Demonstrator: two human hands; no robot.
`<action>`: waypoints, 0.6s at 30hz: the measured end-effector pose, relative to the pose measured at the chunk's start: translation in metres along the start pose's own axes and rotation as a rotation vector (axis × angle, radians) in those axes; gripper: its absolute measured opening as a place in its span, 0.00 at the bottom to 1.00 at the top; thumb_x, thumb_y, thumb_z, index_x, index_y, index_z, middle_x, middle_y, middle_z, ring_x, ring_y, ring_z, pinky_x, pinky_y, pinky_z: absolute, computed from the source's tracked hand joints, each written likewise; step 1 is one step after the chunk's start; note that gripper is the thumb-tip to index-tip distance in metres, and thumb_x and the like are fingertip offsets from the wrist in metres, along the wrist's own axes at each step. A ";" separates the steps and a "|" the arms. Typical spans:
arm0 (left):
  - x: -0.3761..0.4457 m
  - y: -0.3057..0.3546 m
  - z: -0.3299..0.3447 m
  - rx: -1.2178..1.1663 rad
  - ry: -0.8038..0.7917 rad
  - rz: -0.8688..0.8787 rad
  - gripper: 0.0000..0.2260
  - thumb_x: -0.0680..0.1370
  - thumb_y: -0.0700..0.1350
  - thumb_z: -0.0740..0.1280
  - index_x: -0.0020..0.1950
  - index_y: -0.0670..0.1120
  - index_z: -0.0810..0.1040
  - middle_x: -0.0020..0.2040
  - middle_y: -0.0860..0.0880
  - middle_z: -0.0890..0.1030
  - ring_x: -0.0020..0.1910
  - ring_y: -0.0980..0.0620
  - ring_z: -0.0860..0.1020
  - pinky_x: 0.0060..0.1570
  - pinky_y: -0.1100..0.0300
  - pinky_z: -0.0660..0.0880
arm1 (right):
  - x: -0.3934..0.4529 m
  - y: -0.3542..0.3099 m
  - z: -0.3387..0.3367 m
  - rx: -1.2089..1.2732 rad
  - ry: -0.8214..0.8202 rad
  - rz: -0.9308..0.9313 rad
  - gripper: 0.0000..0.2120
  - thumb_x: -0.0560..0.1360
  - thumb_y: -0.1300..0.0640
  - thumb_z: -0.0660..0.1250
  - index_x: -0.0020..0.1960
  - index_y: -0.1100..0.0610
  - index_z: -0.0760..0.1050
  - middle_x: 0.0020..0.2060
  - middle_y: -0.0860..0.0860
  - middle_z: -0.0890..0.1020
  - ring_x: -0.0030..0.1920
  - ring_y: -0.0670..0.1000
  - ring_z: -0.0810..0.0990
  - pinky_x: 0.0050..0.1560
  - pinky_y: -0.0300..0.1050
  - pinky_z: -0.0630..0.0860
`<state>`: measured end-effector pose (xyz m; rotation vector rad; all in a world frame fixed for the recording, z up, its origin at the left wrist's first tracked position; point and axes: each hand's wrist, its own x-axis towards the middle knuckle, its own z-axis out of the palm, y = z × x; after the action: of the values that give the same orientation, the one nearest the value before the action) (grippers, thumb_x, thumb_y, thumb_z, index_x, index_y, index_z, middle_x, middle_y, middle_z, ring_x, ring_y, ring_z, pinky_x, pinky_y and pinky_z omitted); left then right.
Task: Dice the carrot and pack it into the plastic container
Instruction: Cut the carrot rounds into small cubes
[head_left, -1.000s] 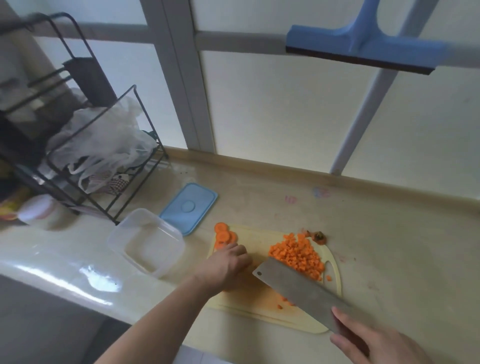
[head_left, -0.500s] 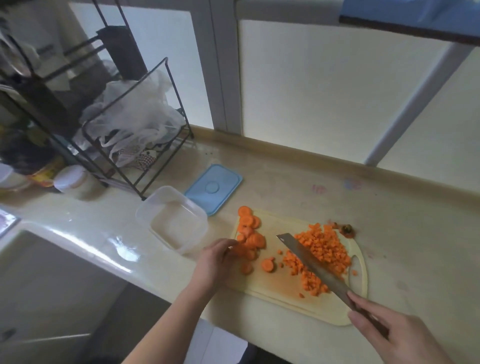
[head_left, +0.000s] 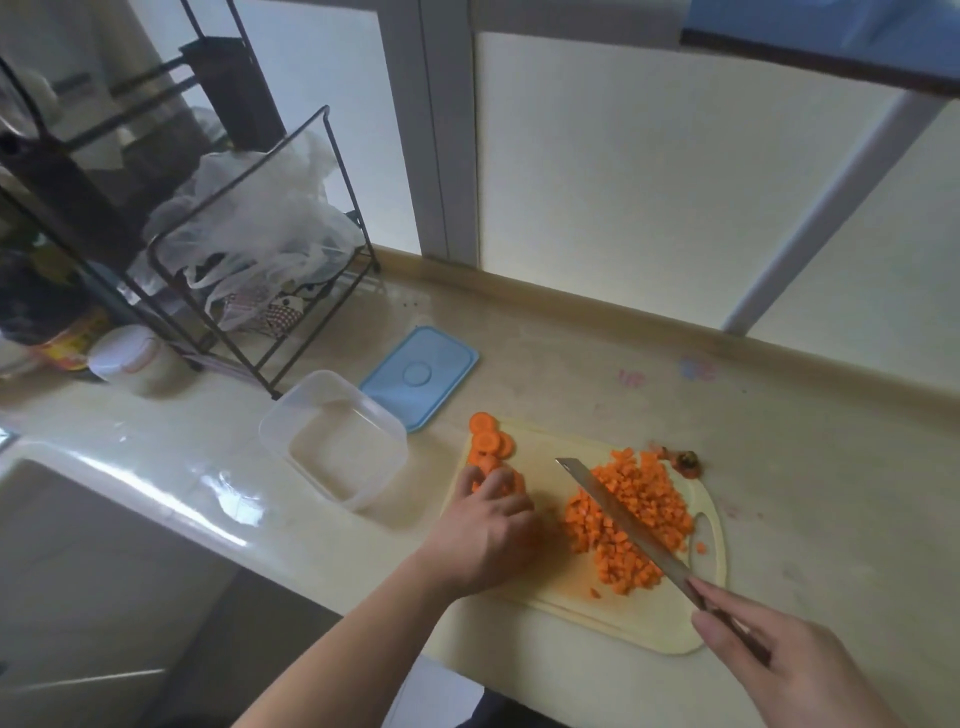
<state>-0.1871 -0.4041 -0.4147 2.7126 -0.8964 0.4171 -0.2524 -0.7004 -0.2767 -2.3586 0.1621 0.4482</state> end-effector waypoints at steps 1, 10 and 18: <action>-0.001 0.001 0.002 -0.002 0.017 -0.011 0.08 0.75 0.55 0.66 0.49 0.54 0.82 0.46 0.57 0.80 0.56 0.47 0.75 0.55 0.50 0.62 | -0.001 0.000 -0.001 0.019 -0.006 -0.003 0.13 0.62 0.34 0.66 0.46 0.25 0.75 0.33 0.35 0.83 0.36 0.37 0.82 0.37 0.29 0.73; -0.044 0.031 0.004 -0.088 0.227 -0.374 0.04 0.75 0.49 0.70 0.47 0.51 0.82 0.46 0.56 0.82 0.51 0.49 0.74 0.51 0.53 0.66 | 0.003 0.010 0.015 0.396 -0.418 0.143 0.12 0.78 0.51 0.62 0.40 0.49 0.82 0.21 0.57 0.69 0.23 0.50 0.66 0.25 0.39 0.63; -0.045 0.048 0.010 -0.109 0.230 -0.480 0.07 0.78 0.52 0.69 0.50 0.51 0.83 0.50 0.56 0.83 0.53 0.49 0.73 0.52 0.51 0.66 | 0.013 0.034 0.033 0.440 -0.510 0.282 0.15 0.80 0.52 0.60 0.44 0.63 0.77 0.22 0.59 0.71 0.20 0.49 0.65 0.21 0.38 0.61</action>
<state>-0.2491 -0.4208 -0.4323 2.5917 -0.1887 0.5394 -0.2574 -0.7028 -0.3254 -1.7356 0.3173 1.0202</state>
